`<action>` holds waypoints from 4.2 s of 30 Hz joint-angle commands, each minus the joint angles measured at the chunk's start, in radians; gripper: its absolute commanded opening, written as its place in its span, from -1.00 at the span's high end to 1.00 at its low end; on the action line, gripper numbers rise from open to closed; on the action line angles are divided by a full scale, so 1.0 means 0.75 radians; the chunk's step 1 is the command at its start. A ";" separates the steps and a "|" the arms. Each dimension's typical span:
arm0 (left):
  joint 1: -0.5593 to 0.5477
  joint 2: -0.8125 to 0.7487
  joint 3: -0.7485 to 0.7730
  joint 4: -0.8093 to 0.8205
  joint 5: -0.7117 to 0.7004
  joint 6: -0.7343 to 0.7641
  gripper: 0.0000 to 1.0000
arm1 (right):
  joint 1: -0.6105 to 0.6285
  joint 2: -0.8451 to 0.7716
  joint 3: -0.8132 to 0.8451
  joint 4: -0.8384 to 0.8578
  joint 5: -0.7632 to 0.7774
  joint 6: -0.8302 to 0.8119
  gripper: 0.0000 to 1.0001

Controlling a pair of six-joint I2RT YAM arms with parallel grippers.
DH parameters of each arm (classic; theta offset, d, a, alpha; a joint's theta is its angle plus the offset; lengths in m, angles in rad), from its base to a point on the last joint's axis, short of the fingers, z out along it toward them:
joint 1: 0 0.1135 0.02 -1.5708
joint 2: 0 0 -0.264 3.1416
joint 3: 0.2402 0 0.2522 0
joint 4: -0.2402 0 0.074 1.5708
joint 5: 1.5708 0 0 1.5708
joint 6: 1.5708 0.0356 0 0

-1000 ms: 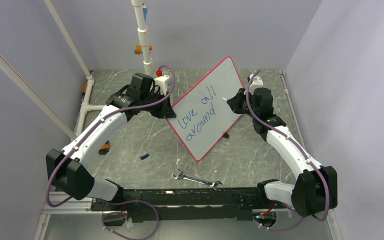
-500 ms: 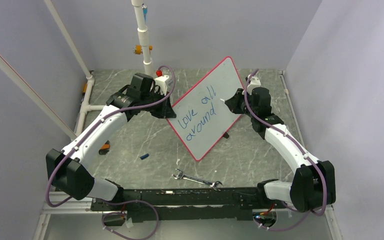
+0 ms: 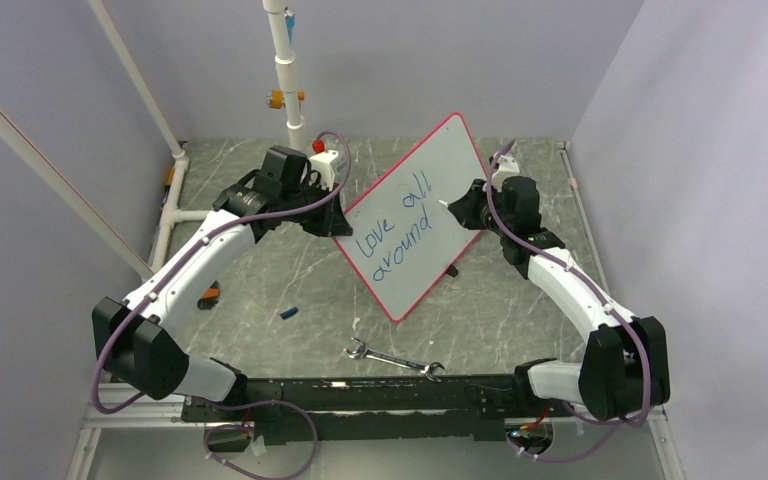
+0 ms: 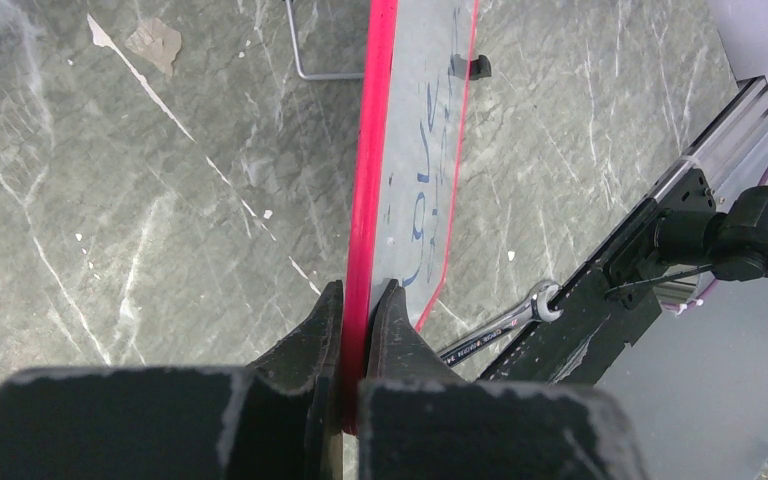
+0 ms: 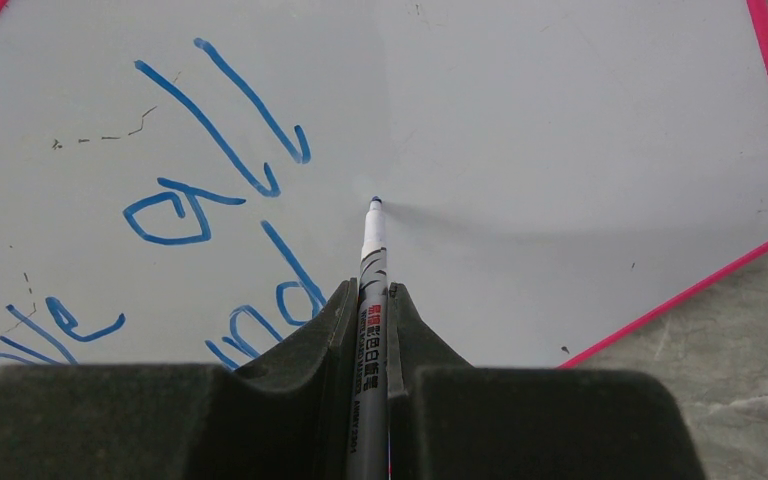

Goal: Write a sentence on the whiteboard

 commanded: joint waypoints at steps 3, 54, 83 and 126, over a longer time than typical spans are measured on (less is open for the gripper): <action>0.010 0.073 -0.038 -0.188 -0.516 0.242 1.00 | -0.005 0.008 -0.022 0.057 -0.020 0.009 1.00; 0.009 0.050 -0.038 -0.177 -0.473 0.241 1.00 | -0.005 0.178 0.238 -0.068 0.022 -0.020 1.00; 0.001 0.050 -0.038 -0.180 -0.483 0.242 1.00 | -0.006 0.101 0.025 -0.074 0.015 -0.030 1.00; -0.008 0.037 -0.036 -0.182 -0.492 0.243 1.00 | -0.001 -0.105 0.051 -0.024 -0.159 0.028 1.00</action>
